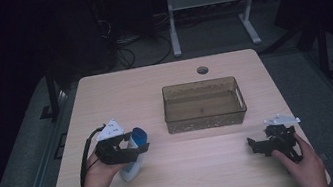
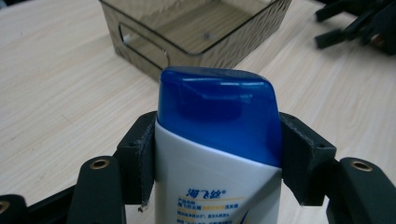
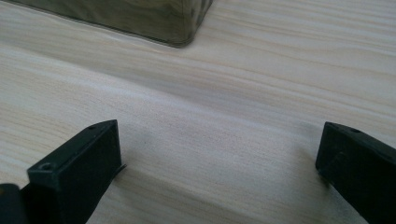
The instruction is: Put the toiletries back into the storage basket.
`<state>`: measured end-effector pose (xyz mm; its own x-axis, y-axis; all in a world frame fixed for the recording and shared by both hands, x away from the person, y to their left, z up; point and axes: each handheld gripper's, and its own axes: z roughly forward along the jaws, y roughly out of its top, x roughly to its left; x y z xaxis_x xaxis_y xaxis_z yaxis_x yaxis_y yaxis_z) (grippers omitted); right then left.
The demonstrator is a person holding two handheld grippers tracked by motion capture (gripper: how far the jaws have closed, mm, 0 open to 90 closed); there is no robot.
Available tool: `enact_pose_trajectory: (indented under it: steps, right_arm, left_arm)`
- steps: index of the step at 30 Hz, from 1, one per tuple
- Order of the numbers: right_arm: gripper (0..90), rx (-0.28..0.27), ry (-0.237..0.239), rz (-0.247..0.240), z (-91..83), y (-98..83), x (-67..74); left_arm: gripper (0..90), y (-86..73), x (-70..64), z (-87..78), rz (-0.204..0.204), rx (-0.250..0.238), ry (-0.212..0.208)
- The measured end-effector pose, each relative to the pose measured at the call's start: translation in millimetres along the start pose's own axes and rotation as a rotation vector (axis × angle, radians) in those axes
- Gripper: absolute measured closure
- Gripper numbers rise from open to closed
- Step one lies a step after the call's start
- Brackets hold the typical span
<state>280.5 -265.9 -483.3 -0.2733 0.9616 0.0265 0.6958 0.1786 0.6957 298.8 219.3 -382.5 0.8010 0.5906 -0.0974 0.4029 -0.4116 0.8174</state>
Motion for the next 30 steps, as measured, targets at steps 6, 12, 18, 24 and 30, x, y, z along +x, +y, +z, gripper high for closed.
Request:
enact_pose_trajectory:
  steps: [6,12,18,24,30]
  right_arm:
    - [0.0,0.000,0.000,0.000,0.0,0.0,0.0]
    - [0.0,0.000,0.000,0.000,0.0,0.0,0.0]
    - [0.0,0.000,0.000,0.000,0.0,0.0,0.0]
    - [0.0,0.000,0.000,0.000,0.0,0.0,0.0]
    - [0.0,0.000,0.000,0.000,0.0,0.0,0.0]
  left_arm:
    - [36.2,-2.6,5.2,-12.3,-0.013,-0.061,-0.027]
    - [36.3,-6.2,8.6,-15.2,-0.007,-0.108,-0.019]
    - [36.4,-3.1,9.6,-13.5,0.000,-0.143,-0.018]
    - [36.5,5.5,12.9,-14.7,-0.004,-0.170,-0.028]
    - [36.5,21.4,15.8,-13.2,-0.002,-0.181,-0.032]
